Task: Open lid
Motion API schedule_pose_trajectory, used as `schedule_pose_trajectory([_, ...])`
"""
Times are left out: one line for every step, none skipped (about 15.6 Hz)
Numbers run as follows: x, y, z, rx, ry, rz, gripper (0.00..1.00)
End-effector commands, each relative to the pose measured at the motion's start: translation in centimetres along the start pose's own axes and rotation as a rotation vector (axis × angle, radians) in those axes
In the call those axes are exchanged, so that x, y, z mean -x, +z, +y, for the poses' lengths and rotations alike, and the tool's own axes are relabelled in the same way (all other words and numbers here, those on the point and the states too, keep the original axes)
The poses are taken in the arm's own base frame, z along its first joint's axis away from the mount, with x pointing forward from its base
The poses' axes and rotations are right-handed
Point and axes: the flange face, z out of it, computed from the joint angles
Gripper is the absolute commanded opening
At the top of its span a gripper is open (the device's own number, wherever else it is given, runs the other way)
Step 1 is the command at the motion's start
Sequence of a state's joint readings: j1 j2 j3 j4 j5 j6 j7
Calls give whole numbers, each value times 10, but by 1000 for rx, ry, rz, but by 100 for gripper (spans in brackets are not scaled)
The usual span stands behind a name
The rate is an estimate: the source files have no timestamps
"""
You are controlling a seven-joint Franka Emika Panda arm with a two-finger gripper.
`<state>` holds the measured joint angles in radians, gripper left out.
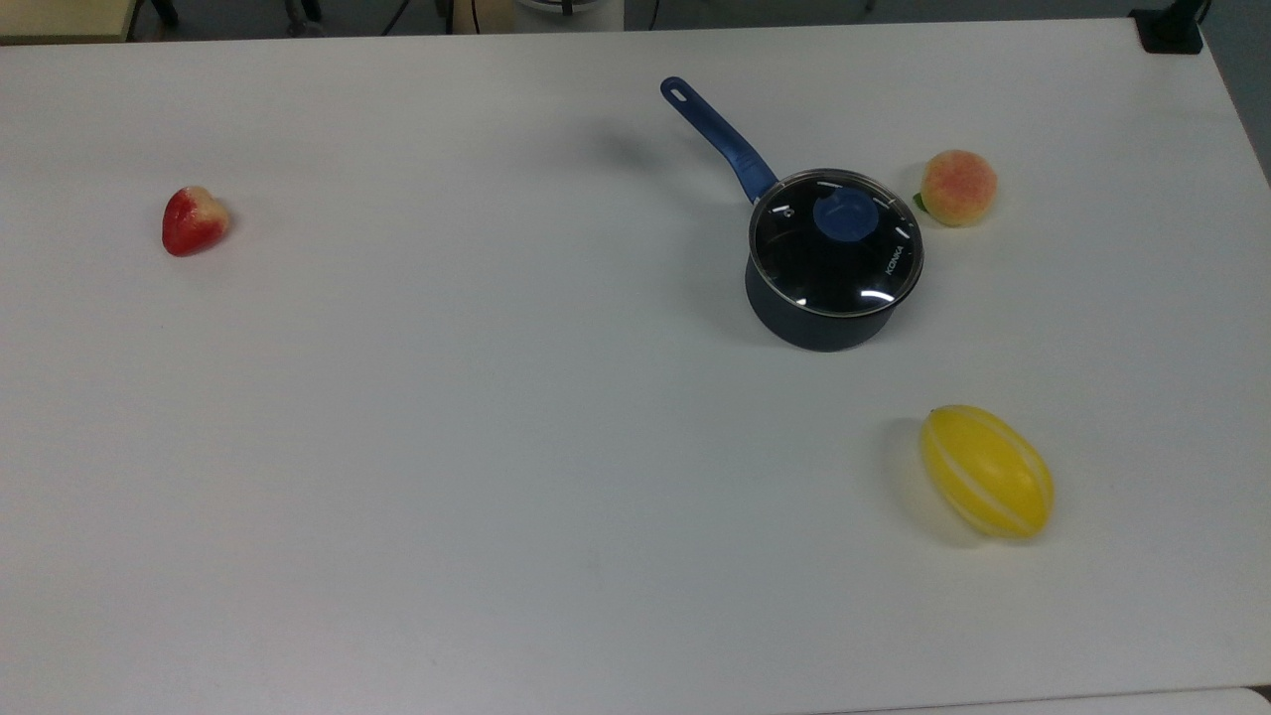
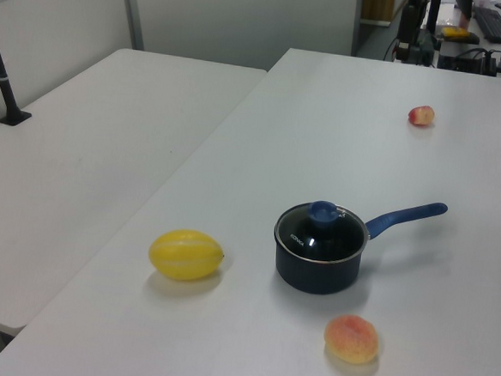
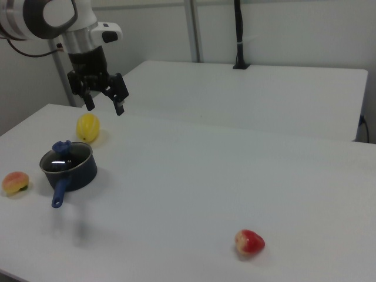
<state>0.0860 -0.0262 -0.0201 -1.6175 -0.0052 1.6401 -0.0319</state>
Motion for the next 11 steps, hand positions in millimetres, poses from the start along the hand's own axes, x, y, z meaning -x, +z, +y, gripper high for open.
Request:
schedule_pose_trajectory([6,-3,3,-3,24,22,100])
schedule_pose_trajectory([6,-2,2,-3,23,20,100])
schedule_pose_trajectory([6,-2,2,-3,21,20,100])
schedule_pose_trajectory([6,-3,2,-3,21,22,100])
schedule_pose_trajectory([6,-3,2,-5,22,22,100])
schedule_pose_trajectory([6,-3,-1,-13,18,21,100])
schedule_pose_trajectory([6,-1,-3,-16,15,18,100])
schedule_pose_trajectory([4,2,-12,-18,1,11,100])
schedule_pose_trajectory([4,3,-21,-18,-14,10,100])
schedule_pose_trajectory([5,3,-24,-18,-20,5,100])
schedule_pose_trajectory([5,2,-27,-19,-25,7,100])
